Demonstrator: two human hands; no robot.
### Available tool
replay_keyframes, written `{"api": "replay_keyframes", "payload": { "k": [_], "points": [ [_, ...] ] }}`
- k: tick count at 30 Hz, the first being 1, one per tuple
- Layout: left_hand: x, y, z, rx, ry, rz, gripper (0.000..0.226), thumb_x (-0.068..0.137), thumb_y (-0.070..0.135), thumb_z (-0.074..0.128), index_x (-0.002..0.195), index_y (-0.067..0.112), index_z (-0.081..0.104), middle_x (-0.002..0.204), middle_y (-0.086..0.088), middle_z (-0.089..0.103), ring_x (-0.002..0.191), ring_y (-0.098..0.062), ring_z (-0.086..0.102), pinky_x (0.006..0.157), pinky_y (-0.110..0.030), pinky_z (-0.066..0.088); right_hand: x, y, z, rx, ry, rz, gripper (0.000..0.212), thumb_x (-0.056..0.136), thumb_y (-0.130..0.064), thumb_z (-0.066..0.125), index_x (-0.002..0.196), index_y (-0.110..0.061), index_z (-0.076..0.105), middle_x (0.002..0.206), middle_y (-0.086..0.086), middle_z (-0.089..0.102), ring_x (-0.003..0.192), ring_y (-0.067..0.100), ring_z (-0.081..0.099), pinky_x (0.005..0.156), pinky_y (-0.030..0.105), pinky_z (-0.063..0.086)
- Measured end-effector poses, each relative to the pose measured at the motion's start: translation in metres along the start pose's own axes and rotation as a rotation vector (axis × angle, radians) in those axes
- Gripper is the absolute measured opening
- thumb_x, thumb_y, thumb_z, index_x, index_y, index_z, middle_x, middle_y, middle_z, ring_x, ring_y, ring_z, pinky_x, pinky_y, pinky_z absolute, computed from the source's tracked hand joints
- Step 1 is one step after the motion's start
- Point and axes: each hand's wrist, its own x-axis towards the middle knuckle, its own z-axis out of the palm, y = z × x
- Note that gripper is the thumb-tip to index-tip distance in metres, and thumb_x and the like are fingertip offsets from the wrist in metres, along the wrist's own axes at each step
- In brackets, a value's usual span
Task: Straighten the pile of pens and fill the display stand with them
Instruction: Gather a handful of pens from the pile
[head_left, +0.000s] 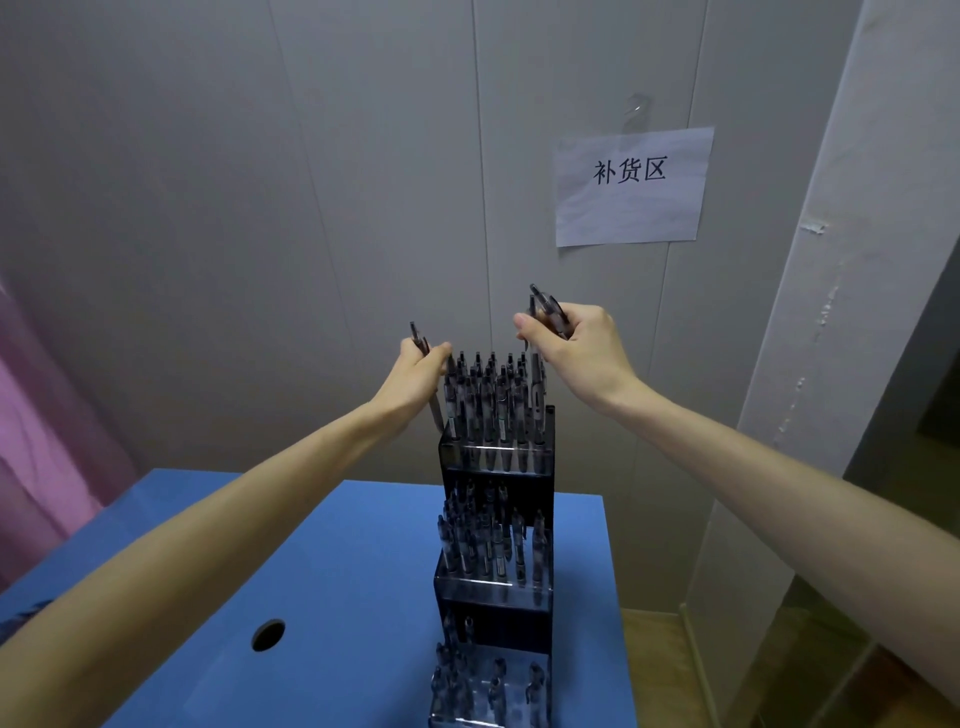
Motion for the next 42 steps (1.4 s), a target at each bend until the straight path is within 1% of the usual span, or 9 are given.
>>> {"api": "replay_keyframes", "payload": {
  "k": [4,8,12,16,20,24,33,38,42],
  "points": [
    [-0.003,0.007,0.001,-0.064,-0.005,-0.025,0.029,0.104,0.029,0.049,0.125,0.010,0.041,0.113,0.001,0.055,0.105,-0.010,0.059,0.094,-0.038,0.048,-0.003,0.005,-0.006,-0.011,-0.003,0.009,0.038,0.094,-0.041,0.069,0.079,-0.007,0.073,0.063,0.004,0.054,0.062,0.015,0.047,0.063,0.031,0.039],
    [-0.008,0.003,-0.004,-0.004,-0.055,-0.024,0.035,0.090,0.038,0.056,0.112,0.014,0.045,0.118,-0.008,0.056,0.110,-0.020,0.057,0.102,-0.049,0.047,-0.004,0.012,-0.010,-0.010,0.003,0.029,0.040,0.093,-0.044,0.069,0.079,-0.006,0.073,0.064,0.006,0.053,0.062,0.016,0.046,0.064,0.032,0.038],
    [-0.015,0.000,-0.005,0.029,-0.024,-0.021,0.032,0.102,0.034,0.053,0.120,0.008,0.043,0.122,-0.009,0.055,0.117,-0.023,0.056,0.101,-0.045,0.045,-0.006,0.017,-0.009,-0.044,-0.022,0.050,0.057,0.089,-0.053,0.066,0.083,0.004,0.067,0.066,0.016,0.055,0.062,0.022,0.047,0.063,0.035,0.040],
    [-0.027,0.002,-0.008,-0.033,0.073,0.088,0.041,0.103,0.045,0.035,0.121,0.011,0.050,0.119,-0.001,0.061,0.120,-0.023,0.057,0.107,-0.047,0.044,-0.019,0.027,-0.009,-0.129,-0.093,0.016,0.042,0.092,-0.043,0.068,0.083,-0.002,0.065,0.075,0.017,0.068,0.071,0.033,0.065,0.070,0.046,0.054],
    [-0.055,0.008,-0.003,-0.029,0.164,0.320,0.032,0.101,0.040,0.030,0.103,0.021,0.055,0.110,0.004,0.062,0.105,-0.008,0.058,0.094,-0.035,0.045,-0.037,0.029,-0.010,-0.173,-0.106,-0.065,0.028,0.095,-0.038,0.069,0.082,-0.013,0.067,0.071,0.008,0.067,0.064,0.025,0.058,0.061,0.037,0.046],
    [-0.081,-0.001,0.006,0.133,0.215,0.509,0.021,0.109,0.027,0.041,0.099,0.013,0.054,0.103,-0.001,0.050,0.085,-0.015,0.052,0.081,-0.040,0.048,-0.053,0.031,-0.012,-0.191,-0.064,-0.162,0.025,0.095,-0.036,0.070,0.083,-0.014,0.068,0.067,0.003,0.065,0.058,0.018,0.052,0.055,0.031,0.040],
    [-0.105,-0.022,0.030,0.081,-0.021,0.518,0.015,0.100,0.018,0.067,0.114,0.016,0.068,0.099,0.005,0.068,0.087,-0.017,0.066,0.079,-0.037,0.056,-0.080,0.064,-0.016,-0.422,-0.228,-0.172,0.033,0.098,-0.047,0.062,0.077,-0.022,0.058,0.063,-0.010,0.053,0.060,0.011,0.049,0.055,0.029,0.032],
    [-0.104,-0.038,0.033,0.173,-0.096,0.491,0.017,0.094,0.017,0.074,0.110,0.015,0.069,0.093,0.007,0.071,0.086,-0.011,0.069,0.079,-0.025,0.057,-0.089,0.073,-0.013,-0.445,-0.288,-0.121,0.037,0.098,-0.051,0.058,0.078,-0.020,0.061,0.067,-0.006,0.056,0.062,0.015,0.052,0.056,0.033,0.040],
    [-0.102,-0.048,0.034,0.265,-0.158,0.435,0.014,0.090,0.016,0.078,0.103,0.016,0.071,0.092,0.010,0.073,0.087,-0.005,0.071,0.084,-0.025,0.059,-0.091,0.070,-0.015,-0.515,-0.287,-0.116,0.032,0.093,-0.048,0.069,0.079,-0.021,0.062,0.065,-0.010,0.055,0.060,0.014,0.052,0.055,0.032,0.041]
  ]
}}
